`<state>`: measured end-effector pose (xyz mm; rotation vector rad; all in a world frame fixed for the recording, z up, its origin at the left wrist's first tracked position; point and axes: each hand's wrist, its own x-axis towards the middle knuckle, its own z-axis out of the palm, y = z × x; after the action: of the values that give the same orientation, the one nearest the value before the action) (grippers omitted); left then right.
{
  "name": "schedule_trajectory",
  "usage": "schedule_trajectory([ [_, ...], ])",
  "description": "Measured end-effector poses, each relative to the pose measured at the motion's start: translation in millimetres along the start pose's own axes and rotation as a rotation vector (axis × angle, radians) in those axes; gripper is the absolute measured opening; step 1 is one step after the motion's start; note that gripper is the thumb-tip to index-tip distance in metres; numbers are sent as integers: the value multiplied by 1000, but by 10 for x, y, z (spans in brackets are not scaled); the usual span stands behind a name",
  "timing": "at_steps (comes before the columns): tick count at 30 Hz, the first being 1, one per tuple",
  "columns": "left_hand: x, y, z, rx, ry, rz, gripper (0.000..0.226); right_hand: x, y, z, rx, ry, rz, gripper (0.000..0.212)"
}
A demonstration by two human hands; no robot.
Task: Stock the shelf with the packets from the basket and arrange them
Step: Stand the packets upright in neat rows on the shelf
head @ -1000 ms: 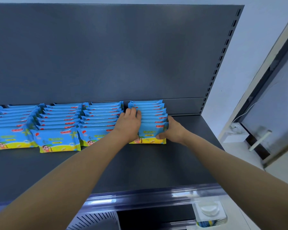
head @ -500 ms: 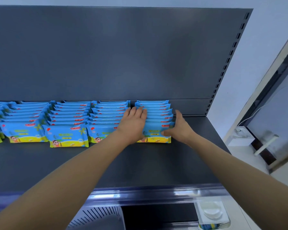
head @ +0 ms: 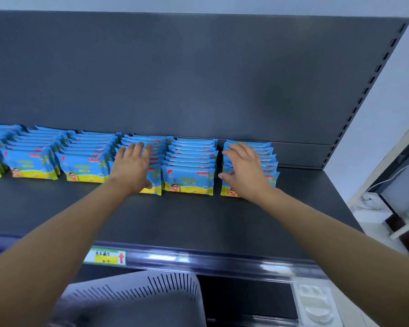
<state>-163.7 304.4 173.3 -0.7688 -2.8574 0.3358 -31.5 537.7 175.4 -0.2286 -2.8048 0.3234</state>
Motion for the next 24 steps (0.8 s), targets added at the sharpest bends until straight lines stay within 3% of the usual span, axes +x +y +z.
schedule_trajectory([
  [5,-64,-211,243,43,-96,-11,98,126,-407,250,-143,-101,-142,67],
  [12,39,-282,415,15,-23,51,80,341,-592,562,-281,-169,-153,79],
  [24,85,-382,566,116,32,95,85,380,-600,675,-335,-164,-166,80],
])
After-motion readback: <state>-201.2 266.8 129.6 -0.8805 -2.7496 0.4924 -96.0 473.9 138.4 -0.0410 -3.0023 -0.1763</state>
